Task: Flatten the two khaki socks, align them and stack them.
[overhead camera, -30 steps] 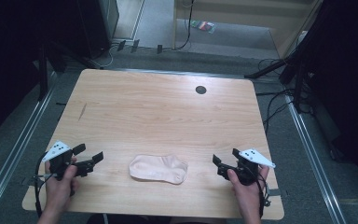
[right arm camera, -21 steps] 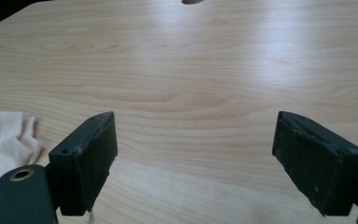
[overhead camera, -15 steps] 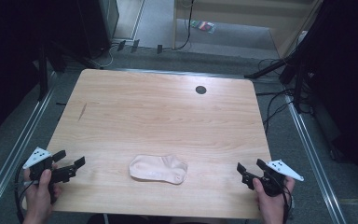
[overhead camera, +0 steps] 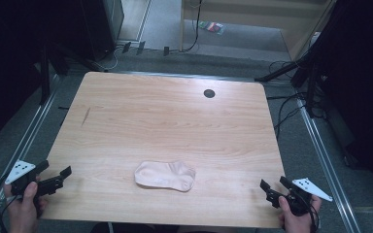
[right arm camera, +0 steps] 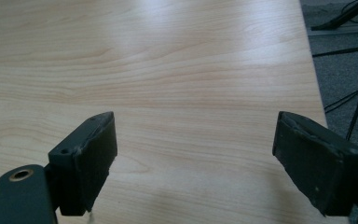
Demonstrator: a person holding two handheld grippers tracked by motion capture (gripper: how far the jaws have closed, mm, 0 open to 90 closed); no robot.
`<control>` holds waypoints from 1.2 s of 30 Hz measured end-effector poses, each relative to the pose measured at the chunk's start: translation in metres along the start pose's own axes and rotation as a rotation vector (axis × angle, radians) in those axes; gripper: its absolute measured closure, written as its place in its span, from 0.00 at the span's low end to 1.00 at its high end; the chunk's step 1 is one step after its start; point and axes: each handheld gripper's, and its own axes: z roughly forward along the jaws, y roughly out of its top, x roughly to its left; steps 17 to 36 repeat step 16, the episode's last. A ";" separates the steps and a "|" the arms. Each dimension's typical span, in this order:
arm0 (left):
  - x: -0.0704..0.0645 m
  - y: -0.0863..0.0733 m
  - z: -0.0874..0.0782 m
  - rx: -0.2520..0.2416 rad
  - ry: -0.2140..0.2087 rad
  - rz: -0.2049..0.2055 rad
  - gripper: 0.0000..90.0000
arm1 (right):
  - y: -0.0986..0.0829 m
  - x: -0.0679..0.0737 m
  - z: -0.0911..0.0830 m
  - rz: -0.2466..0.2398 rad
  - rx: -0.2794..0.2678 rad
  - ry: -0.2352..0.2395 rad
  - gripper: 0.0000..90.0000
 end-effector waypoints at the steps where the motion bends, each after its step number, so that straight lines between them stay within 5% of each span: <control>1: 0.001 0.000 0.000 -0.011 0.003 -0.002 0.12 | 0.000 -0.002 0.000 0.009 -0.016 0.003 0.16; 36: 0.001 0.000 0.009 0.018 -0.023 0.003 0.12 | 0.001 -0.003 0.002 0.022 -0.019 -0.010 0.17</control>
